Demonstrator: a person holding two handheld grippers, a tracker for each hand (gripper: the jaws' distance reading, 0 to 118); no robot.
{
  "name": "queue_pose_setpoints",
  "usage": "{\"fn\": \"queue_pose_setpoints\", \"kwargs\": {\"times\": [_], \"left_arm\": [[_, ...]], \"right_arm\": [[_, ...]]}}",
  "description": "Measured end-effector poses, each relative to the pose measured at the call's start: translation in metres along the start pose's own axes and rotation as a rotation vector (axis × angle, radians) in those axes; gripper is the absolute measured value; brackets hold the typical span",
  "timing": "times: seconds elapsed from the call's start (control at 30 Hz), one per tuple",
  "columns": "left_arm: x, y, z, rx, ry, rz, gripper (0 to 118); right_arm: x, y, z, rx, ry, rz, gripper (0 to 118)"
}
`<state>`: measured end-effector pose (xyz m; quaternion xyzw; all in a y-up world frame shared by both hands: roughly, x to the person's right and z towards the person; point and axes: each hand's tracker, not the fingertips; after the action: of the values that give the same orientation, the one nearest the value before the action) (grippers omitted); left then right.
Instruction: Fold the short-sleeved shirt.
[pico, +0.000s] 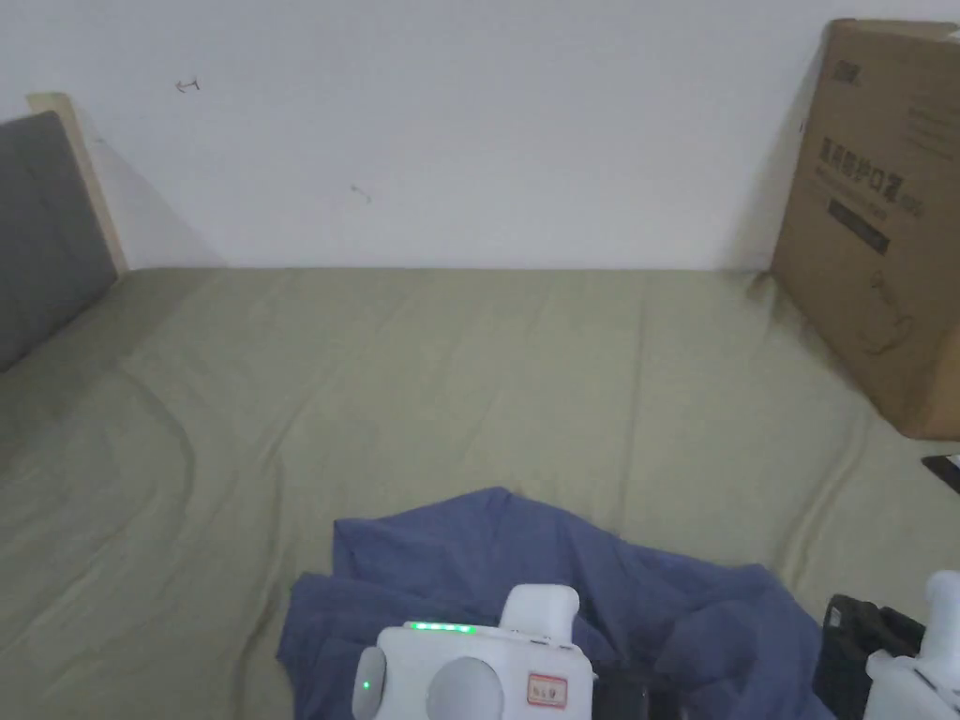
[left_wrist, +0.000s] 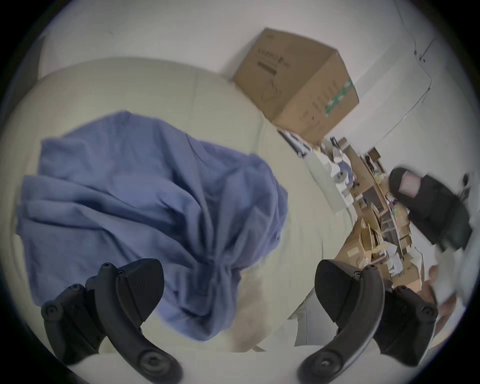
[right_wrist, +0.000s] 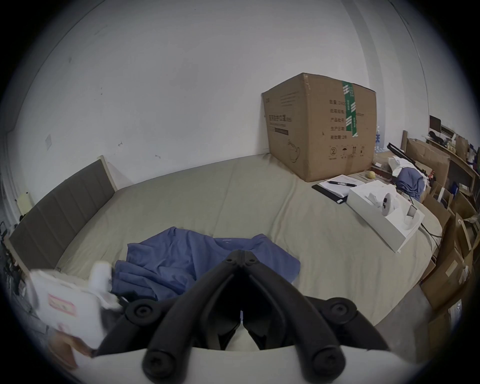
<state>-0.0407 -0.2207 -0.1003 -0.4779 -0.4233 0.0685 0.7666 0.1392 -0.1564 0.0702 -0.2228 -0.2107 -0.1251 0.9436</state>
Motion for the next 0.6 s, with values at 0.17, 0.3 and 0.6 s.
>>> {"fn": "queue_pose_setpoints", "kwargs": {"times": [0.17,0.3,0.6], "left_arm": [[-0.044,0.009,0.069,0.111,0.161,0.046,88],[-0.108,-0.003,0.096,0.149,0.406,0.168,0],[-0.198,0.005,0.106,0.117,0.486,0.315,0]], "right_arm": [[-0.019,-0.004,-0.006,-0.022,0.043,0.030,0],[-0.037,-0.009,-0.014,-0.050,0.086,0.061,0],[-0.075,-0.023,-0.045,-0.122,0.151,0.136,0]]}}
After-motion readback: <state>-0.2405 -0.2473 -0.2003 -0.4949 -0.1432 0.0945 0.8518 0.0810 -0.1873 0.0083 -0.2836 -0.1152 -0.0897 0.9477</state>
